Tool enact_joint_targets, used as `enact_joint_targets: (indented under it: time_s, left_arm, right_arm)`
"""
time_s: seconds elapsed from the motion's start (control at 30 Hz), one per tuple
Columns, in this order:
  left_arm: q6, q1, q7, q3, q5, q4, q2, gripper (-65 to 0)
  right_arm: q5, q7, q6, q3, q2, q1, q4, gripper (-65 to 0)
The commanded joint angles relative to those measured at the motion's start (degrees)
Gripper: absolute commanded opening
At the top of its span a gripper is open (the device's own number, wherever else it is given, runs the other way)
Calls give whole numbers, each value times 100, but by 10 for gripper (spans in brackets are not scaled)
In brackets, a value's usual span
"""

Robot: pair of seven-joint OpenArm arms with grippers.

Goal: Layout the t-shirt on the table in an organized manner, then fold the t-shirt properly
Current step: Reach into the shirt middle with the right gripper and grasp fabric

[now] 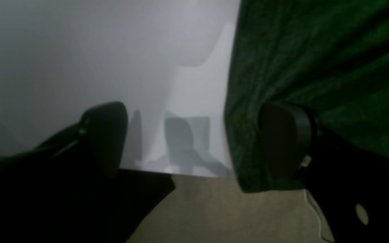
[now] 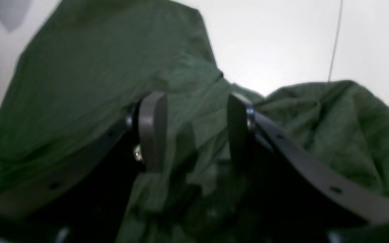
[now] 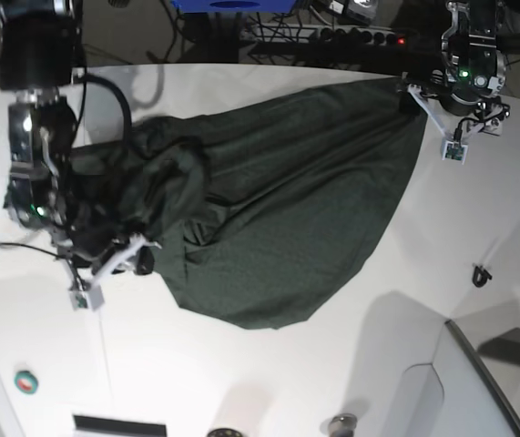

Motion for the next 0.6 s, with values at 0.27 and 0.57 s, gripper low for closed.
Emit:
enact_joint_targets:
  time_s: [0.27,0.57]
  left_arm:
    - [34,8,-55,-39,30,83,-72,-51]
    - [34,8,-55,-39,30,83,-81,-51]
  right_arm:
    - [62,112,8,19,-22,815,-1663,-392]
    - [62,112,-1,19,4,455,-732,-387]
